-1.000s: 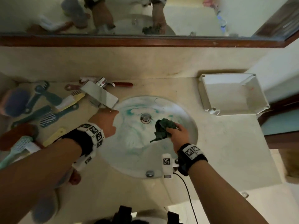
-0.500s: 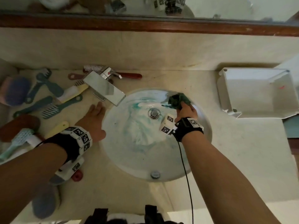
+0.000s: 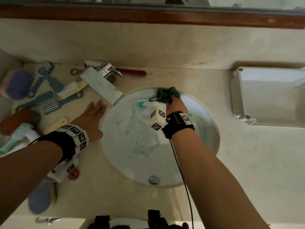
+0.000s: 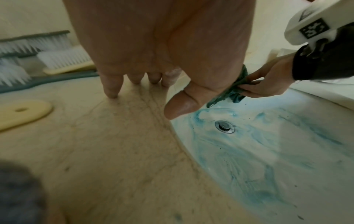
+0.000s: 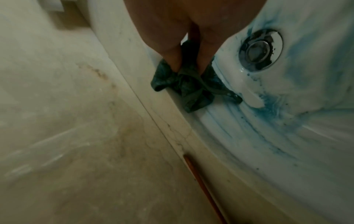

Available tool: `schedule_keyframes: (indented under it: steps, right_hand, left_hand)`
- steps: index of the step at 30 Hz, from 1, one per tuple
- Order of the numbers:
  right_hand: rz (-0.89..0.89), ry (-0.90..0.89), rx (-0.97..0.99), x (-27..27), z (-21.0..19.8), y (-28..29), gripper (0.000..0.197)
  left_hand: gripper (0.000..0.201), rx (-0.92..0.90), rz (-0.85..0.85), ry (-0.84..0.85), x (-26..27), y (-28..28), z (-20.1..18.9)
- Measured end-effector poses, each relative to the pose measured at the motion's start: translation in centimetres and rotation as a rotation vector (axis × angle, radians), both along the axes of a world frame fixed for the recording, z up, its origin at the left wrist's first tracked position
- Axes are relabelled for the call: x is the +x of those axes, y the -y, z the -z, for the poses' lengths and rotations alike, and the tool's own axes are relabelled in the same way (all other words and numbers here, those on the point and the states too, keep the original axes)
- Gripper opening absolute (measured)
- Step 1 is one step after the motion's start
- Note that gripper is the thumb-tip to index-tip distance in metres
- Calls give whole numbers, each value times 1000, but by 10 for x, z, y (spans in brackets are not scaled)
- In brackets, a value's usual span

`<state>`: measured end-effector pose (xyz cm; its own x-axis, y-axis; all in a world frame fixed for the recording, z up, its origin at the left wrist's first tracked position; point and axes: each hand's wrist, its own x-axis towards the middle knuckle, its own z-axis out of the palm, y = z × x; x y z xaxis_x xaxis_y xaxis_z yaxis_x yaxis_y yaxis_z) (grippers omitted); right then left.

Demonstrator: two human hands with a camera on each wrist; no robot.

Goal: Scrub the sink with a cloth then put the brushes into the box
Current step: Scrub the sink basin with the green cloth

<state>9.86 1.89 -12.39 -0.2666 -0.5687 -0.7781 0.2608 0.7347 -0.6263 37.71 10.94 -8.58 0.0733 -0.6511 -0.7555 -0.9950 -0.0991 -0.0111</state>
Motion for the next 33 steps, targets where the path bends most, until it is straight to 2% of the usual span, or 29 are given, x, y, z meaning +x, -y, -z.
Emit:
schedule_keyframes:
  steps: [2, 4, 6, 11, 14, 19, 21, 28, 30, 32, 33]
  right_hand:
    - [55, -15, -5, -12, -4, -2, 43]
    - [-9, -117, -16, -18, -2, -4, 42]
    - [-4, -82, -28, -18, -1, -3, 45]
    - [71, -64, -41, 24, -15, -2, 42]
    - [122, -76, -88, 42, -17, -4, 52]
    - [127, -256, -146, 30, -4, -15, 61]
    - [104, -294, -150, 33, -1, -15, 58]
    - [-17, -140, -138, 67, -10, -7, 49]
    - [30, -100, -133, 58, -9, -4, 42]
    - [198, 9, -126, 46, -9, 0, 38]
    - [243, 9, -127, 43, -11, 1, 42]
  left_hand:
    - [107, 13, 4, -13, 1, 1, 1]
    - [107, 14, -3, -25, 2, 0, 4]
    - [107, 7, -1, -28, 4, -1, 5]
    - [105, 8, -1, -42, 6, 1, 3]
    - [106, -7, -17, -55, 4, 0, 3]
    - [105, -13, -32, -60, 4, -2, 2]
    - [106, -19, -42, -59, 4, -4, 3]
    - [107, -14, -42, -50, 6, -3, 4]
    - [107, -7, -34, -62, 7, -2, 5]
    - [106, -3, -31, -67, 9, -2, 6]
    - [106, -4, -32, -66, 8, -3, 6]
